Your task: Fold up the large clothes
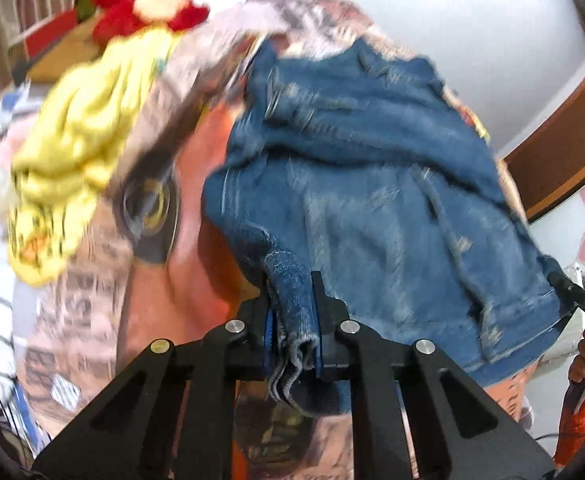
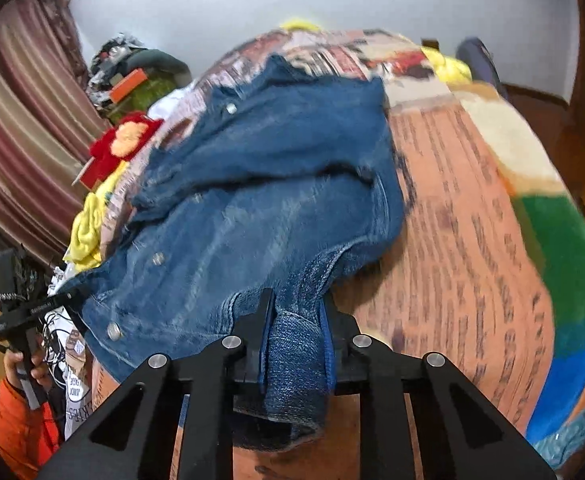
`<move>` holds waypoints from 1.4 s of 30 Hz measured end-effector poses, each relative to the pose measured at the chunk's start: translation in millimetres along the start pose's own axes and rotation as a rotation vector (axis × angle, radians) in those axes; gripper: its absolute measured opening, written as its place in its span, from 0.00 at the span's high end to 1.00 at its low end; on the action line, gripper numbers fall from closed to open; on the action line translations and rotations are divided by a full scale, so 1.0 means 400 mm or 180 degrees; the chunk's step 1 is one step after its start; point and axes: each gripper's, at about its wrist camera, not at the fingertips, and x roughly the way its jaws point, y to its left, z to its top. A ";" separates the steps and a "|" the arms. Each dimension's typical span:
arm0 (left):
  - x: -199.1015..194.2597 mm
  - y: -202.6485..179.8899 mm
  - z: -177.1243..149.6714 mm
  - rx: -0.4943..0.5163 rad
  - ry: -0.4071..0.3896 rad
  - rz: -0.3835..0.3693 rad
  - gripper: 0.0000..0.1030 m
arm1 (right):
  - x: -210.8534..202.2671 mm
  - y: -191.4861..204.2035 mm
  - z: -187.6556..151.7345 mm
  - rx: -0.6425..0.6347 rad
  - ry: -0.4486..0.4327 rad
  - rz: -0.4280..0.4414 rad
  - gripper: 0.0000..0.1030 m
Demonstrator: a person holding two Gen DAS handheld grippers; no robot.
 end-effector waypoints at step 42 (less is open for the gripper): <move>0.535 -0.006 0.615 0.0116 -0.0042 0.0752 0.86 | 0.429 -0.260 0.636 -0.0323 -0.0182 -0.1394 0.84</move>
